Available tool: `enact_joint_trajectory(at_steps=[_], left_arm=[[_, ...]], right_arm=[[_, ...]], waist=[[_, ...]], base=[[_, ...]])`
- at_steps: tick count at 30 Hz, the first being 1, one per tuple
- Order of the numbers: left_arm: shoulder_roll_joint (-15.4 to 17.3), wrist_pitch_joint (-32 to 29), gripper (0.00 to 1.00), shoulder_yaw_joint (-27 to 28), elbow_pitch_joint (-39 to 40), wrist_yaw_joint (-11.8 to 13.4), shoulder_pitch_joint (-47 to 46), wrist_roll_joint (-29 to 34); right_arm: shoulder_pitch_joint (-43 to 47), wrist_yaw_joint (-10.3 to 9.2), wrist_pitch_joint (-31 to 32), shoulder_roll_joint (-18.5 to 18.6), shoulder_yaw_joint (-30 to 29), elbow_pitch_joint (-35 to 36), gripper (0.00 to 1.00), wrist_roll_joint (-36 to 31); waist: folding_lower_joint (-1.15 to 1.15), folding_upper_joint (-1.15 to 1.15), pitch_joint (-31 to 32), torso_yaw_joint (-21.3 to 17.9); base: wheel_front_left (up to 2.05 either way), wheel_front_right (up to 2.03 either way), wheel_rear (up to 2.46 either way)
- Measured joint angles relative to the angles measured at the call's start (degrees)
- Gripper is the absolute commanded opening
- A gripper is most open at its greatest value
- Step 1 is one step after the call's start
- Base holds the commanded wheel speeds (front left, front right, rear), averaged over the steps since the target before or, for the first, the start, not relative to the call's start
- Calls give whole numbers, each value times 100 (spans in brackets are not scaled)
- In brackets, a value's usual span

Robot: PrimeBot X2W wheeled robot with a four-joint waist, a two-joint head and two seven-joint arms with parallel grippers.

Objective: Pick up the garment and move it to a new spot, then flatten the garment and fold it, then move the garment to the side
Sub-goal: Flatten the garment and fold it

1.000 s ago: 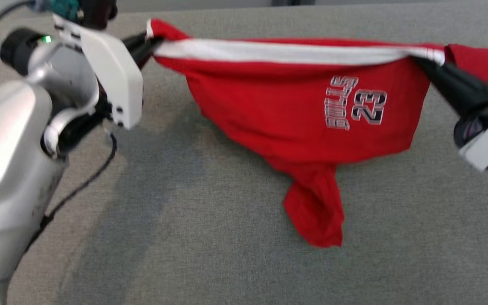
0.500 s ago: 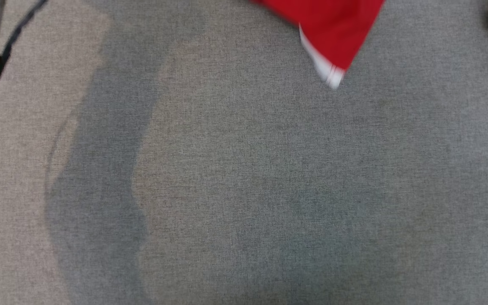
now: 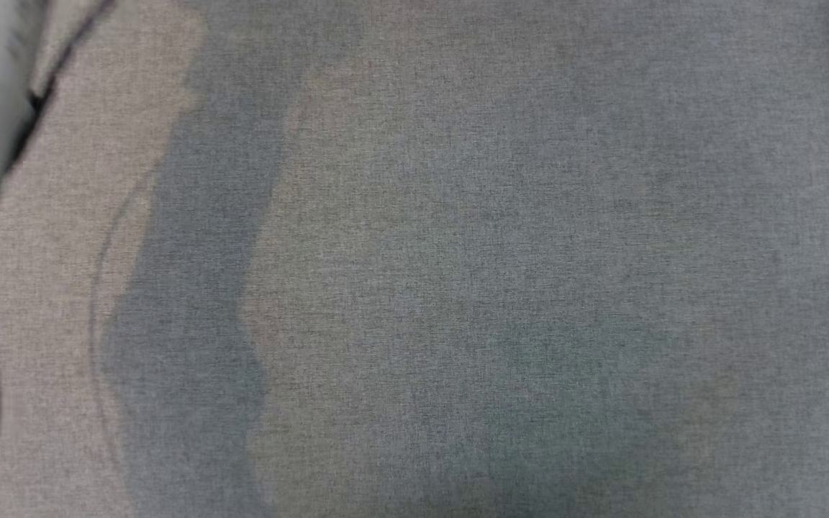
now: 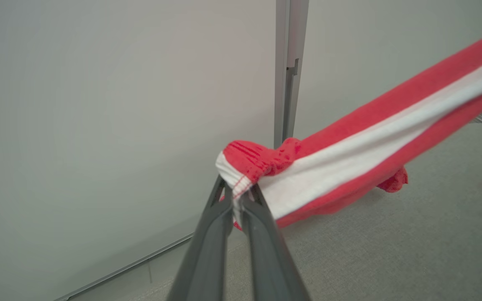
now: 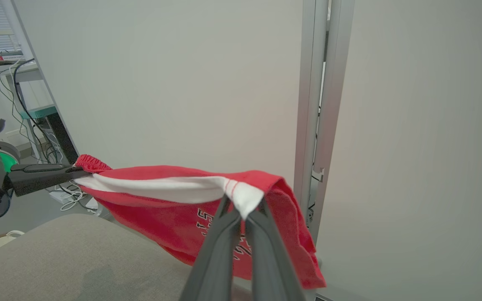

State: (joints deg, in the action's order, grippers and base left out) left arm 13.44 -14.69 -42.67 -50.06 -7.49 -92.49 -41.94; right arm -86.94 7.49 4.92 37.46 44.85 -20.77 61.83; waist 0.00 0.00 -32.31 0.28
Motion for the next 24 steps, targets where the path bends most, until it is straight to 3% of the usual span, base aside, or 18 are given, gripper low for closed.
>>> enact_joint_trajectory(at_steps=[3, 11, 19, 24], left_arm=[[160, -77, 0, -588, 92, 0, 560, -146], [738, 83, 0, -1399, 824, 0, 2051, -1046], [1372, -740, 0, -1803, 1748, 14, 3570, -1990], [1781, -1607, 0, -1997, 2551, 299, 4234, -2457]], right_arm=[[547, 1, -53, 80, 336, 114, 0, 335], [2170, 0, -13, 598, 1190, 682, 0, 998], [3478, 1, 356, 1267, 1650, 1499, 0, 1518], [4128, 2, 662, 1762, 1764, 2050, 0, 1798]], waist=[[0, 0, 89, 11], [0, 0, 664, -34], [0, 0, 1563, -83], [0, 0, 2054, -102]], base=[[0, 0, 0], [0, 0, 0], [0, 0, 0], [0, 0, 0]])
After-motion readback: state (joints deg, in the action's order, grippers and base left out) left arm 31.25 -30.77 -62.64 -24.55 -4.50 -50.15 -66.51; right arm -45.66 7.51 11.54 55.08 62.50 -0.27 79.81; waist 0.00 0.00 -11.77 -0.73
